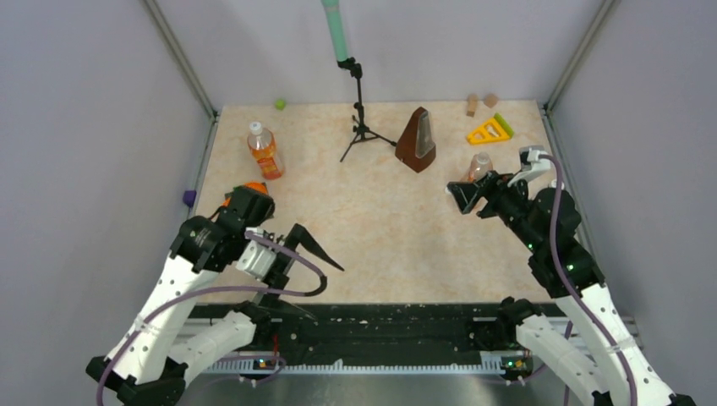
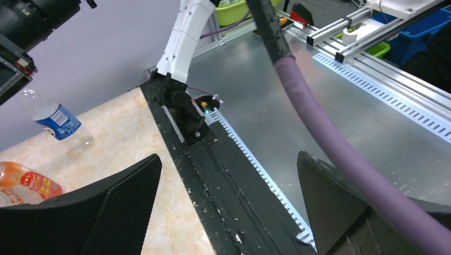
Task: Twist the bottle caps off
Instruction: Place the plastic bottle at the center of the board, then pick up the plastic bottle at the center of the board.
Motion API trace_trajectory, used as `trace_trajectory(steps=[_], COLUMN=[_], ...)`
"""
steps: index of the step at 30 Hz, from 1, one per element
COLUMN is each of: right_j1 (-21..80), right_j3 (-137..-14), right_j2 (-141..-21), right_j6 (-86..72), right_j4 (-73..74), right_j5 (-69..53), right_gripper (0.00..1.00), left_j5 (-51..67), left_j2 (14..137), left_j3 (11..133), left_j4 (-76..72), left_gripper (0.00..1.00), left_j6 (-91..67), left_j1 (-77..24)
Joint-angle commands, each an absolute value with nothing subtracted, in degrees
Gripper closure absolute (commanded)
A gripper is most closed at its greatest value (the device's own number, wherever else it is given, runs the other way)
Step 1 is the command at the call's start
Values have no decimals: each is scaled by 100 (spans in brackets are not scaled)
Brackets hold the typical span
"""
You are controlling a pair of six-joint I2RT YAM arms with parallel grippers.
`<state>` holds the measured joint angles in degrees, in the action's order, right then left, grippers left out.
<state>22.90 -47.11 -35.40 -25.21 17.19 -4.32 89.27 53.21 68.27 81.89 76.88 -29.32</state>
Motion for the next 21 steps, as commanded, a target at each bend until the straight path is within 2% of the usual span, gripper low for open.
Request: trace_trajectory(steps=[1,2,4,5,9,12,15,19,21], right_j1=[2356,2359,2356,2356,2357,2359,2364,2456,2748], right_j3=[-4744,-4746,-4738,-4731,-4726,-4716,-4633,-5064,-5436], right_j2=[-3466,-3457,-3429,-3428,-3454,-3486,-3574,-4426,-4901], right_j6=[-2678,-2689,-2729,-2742,-2728,-2697,-2717,-2608,-2354], right_j4=[1543,1538,1527,1508,1501,1527,1311,1580,1854], right_j5=[-611,-625,-616,-621,-610,-575,-699,-629,75], right_gripper=[27,27,27,27,27,27,27,28,28], left_j5=[8538,7952,5899,5151,4211,3625,2377,813,326], left_j2=[5068,4999,4717,4479,3973,3827,3619,3188,3020], left_j3=[6475,6329,5649,5249,4381,4262,3917,3284,3032], left_j4=[6317,5559,3250,2465,803,411,-187,-815,-1058], left_gripper=[2,2,2,2,2,2,2,2,2], left_j6=[5538,4480,2021,1618,1115,743,315,-231,-439], left_j1=[-2688,-2584,-2540,-2533,-2539,-2538,-2535,-2538,-2535])
